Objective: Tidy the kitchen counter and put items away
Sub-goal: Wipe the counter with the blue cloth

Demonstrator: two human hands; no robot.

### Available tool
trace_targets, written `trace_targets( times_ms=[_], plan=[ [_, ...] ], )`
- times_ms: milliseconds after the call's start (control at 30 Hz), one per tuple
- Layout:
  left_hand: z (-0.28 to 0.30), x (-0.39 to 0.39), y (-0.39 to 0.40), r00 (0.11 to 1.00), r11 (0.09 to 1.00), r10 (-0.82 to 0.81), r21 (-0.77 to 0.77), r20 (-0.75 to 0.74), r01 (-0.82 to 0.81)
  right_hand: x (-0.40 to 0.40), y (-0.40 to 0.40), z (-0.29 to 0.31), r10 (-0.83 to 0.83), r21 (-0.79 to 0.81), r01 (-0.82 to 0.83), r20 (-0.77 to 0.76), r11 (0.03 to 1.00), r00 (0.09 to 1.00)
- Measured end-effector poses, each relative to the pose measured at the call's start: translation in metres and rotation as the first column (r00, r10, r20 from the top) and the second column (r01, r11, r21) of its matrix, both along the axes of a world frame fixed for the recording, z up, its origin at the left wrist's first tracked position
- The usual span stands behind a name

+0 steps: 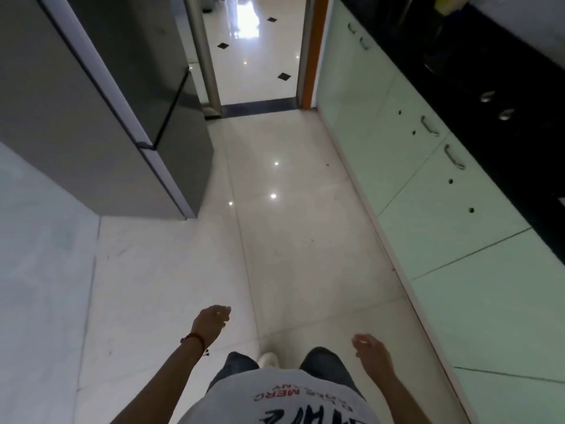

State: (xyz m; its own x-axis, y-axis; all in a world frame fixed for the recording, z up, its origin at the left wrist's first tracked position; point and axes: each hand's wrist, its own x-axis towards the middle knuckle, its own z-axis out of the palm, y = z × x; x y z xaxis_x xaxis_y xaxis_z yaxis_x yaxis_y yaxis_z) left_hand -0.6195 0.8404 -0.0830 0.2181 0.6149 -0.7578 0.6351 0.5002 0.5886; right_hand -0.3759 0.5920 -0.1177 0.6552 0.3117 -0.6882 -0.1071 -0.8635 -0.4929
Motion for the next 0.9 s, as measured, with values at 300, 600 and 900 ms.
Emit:
trace_targets(
  times_ms=[300,600,900],
  plan=[
    [-0.003,0.12,0.184,0.996,0.995,0.079,0.05,0.032,-0.081,0.139,0.15,-0.034,-0.068,0.002,0.068,-0.047,0.998,0.997],
    [-0.008,0.203,0.311,0.954,0.953,0.3,-0.041,-0.008,-0.3,0.267,0.392,-0.001,0.163,0.059,-0.16,-0.056,0.985,0.985],
    [-0.024,0.262,0.457,0.912,0.908,0.406,-0.091,-0.057,-0.409,0.356,0.598,0.008,0.19,0.114,-0.187,-0.02,0.976,0.982]
  ],
)
